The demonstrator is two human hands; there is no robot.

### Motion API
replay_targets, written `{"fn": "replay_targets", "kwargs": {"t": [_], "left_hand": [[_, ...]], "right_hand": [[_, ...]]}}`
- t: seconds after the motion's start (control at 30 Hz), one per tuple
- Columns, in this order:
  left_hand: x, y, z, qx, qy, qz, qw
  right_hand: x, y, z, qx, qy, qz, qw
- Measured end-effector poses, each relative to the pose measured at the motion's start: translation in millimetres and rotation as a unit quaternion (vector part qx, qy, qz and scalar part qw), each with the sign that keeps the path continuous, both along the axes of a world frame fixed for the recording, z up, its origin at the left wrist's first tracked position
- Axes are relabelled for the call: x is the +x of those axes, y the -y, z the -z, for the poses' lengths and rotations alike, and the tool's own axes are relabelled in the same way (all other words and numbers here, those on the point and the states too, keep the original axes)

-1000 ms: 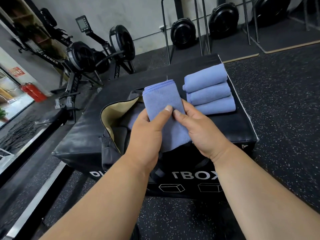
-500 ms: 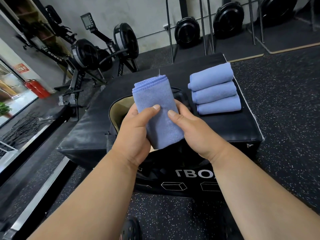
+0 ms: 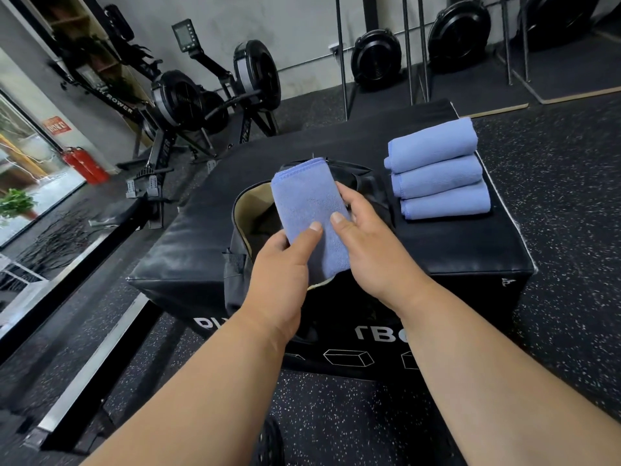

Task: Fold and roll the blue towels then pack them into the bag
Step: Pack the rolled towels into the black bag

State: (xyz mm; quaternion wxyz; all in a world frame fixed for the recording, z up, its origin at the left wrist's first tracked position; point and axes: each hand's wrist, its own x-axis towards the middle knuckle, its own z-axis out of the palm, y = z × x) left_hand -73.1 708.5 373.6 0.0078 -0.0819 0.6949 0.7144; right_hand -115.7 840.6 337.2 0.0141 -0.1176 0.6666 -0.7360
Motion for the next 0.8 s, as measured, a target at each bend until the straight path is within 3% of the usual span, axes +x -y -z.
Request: {"fn": "replay_targets", "kwargs": {"t": [0.13, 0.27, 0.37, 0.53, 0.7, 0.8], "left_hand": [[-5.9, 11.8, 3.6, 0.023, 0.008, -0.036, 0.999], [-9.7, 19.5, 7.3, 0.017, 0.018, -0.005, 1.0], [-17.8, 27.0, 16.8, -0.004, 0.031, -0.01, 0.999], [-29.9, 48.9, 31.2, -0.09, 0.088, -0.023, 0.992], [-42.9, 58.0, 30.4, -0.147, 0.117, -0.004, 0.982], [-60.4, 62.9, 29.2, -0.166, 0.111, 0.006, 0.98]], "right_hand": [[-3.8, 5.1, -5.0, 0.056, -0.008, 0.041, 0.998], [-3.3, 12.1, -9.1, 0.09, -0.004, 0.013, 0.996], [-8.5, 12.9, -5.9, 0.113, -0.003, 0.093, 0.989], [-11.0, -9.9, -0.1, 0.333, -0.054, 0.216, 0.916], [-18.5, -16.1, 5.6, 0.408, -0.076, 0.217, 0.884], [-25.2, -17.2, 8.2, 0.42, -0.063, 0.182, 0.887]]}}
